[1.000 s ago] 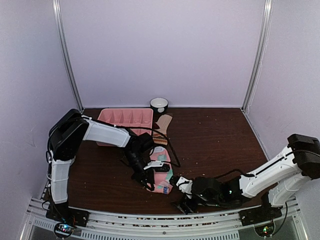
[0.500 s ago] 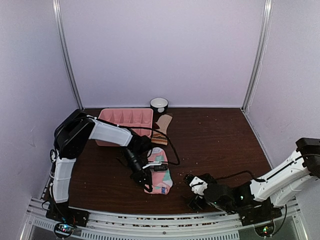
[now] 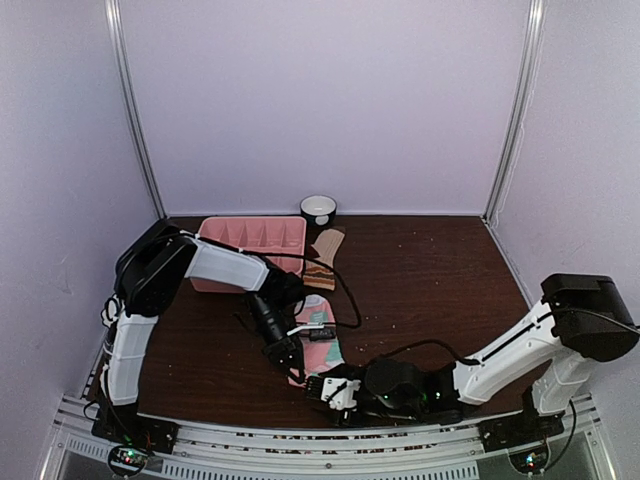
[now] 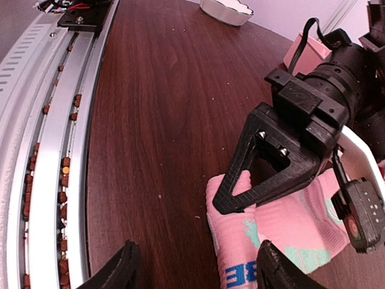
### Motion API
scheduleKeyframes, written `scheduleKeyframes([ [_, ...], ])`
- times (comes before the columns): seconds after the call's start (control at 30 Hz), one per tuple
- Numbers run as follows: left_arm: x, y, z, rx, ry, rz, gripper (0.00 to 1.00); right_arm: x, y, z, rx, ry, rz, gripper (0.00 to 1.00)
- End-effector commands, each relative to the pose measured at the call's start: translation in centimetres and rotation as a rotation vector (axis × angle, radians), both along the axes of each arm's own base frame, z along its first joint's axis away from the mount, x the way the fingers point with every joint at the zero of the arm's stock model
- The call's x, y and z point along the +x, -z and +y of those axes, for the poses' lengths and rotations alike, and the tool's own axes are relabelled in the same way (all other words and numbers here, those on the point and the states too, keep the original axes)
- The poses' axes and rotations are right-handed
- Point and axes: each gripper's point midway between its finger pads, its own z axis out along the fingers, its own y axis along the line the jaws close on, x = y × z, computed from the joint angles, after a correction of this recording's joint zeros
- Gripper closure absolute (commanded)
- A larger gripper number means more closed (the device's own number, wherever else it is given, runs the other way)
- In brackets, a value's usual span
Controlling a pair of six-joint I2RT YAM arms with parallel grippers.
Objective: Roll the socks
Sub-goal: Roll the sock at the center of the board.
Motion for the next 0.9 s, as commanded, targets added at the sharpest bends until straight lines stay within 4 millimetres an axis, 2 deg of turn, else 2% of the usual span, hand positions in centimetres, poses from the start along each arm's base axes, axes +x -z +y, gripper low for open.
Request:
scheduleKeyframes([
  [0.0, 0.6, 2.8, 1.4, 0.119, 0.014, -0.046, 1.0, 0.6, 1.0, 1.3, -0.033, -0.069, -0.018, 0.36],
  [0.17, 0.8, 2.8, 1.5, 0.123, 0.021, -0.054, 1.0, 2.2, 2.6, 1.6, -0.101, -0.051, -0.039, 0.43],
  [0.27, 0.7, 2.7, 1.5, 0.12, 0.025, -0.053, 1.0, 3.4, 3.6, 1.4, -0.142, -0.014, -0.052, 0.54],
  [0.37, 0.7, 2.4, 1.5, 0.112, 0.035, -0.053, 0.99, 4.3, 4.2, 1.0, -0.159, 0.027, -0.028, 0.7],
  [0.53, 0.8, 0.5, 1.5, 0.032, 0.057, -0.112, 0.69, 4.2, 6.0, -0.5, -0.198, 0.054, 0.053, 0.84],
  [0.73, 1.7, -2.8, 1.9, -0.122, 0.052, -0.318, 0.46, 3.4, 7.4, -1.5, -0.169, 0.06, 0.288, 0.91],
  [0.87, 2.6, -3.8, 2.1, -0.175, 0.045, -0.464, 0.42, 2.9, 7.6, -1.4, -0.096, 0.08, 0.518, 0.95],
])
